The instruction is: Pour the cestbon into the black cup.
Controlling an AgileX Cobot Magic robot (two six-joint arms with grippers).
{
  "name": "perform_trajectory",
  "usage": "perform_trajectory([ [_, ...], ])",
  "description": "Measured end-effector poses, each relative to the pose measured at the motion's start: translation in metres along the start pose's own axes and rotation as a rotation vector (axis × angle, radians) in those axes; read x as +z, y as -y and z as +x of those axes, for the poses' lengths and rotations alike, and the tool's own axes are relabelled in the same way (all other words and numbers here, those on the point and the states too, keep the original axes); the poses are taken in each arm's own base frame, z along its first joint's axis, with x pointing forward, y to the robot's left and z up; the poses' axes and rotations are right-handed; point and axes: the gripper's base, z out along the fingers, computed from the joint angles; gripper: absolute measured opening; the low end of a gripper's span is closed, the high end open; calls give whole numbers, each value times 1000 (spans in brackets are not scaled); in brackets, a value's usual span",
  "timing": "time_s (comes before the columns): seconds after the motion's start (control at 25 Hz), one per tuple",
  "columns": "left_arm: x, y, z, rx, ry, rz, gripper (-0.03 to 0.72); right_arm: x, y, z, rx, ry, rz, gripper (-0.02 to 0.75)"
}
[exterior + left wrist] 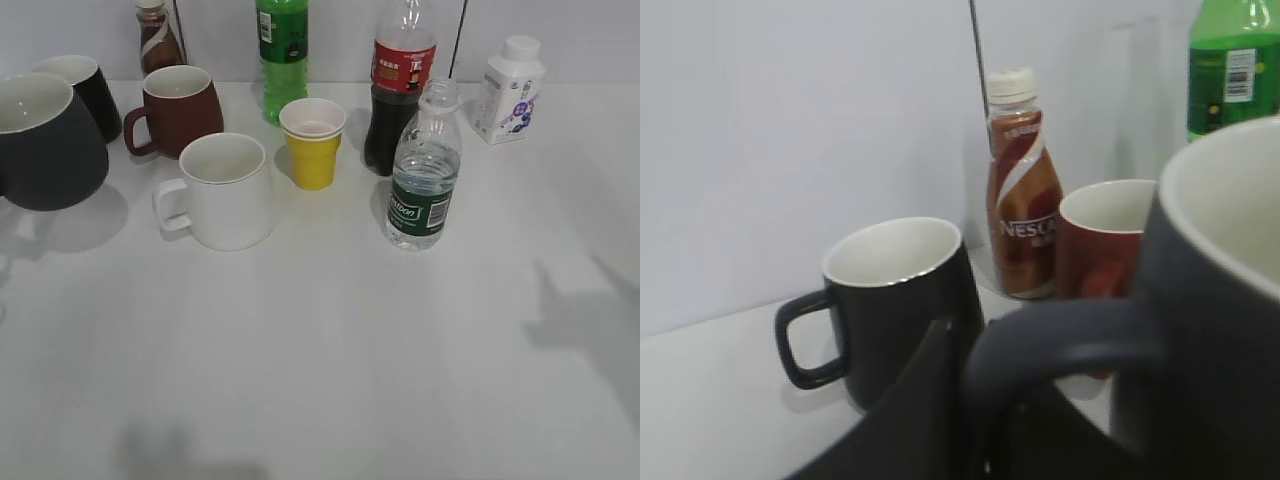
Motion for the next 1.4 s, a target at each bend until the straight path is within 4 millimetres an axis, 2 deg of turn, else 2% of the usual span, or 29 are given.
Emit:
perform_trajectory([
  [0.16,-1,2,-1,-1,-10,18,38,37,-2,7,26,-30,0,468],
  [0.32,-2,2,-1,-3,-11,22,38,68,-37,23,25,-57,-148,468],
  [0.44,-2,3,-1,0,-11,27,38,84,-68,47,-34,-103,-254,468],
  [0.56,-2,4,-4,12,-5,43,38,100,-84,77,-91,-200,-285,483],
  [0.76,-6,5,-17,40,39,48,38,125,-90,110,-67,-242,-237,607],
  [1.04,-12,8,-29,-2,-23,46,38,149,-98,134,-36,-202,-214,629],
  [1.4,-12,56,-37,64,-160,195,38,195,-121,147,14,-194,-220,627],
])
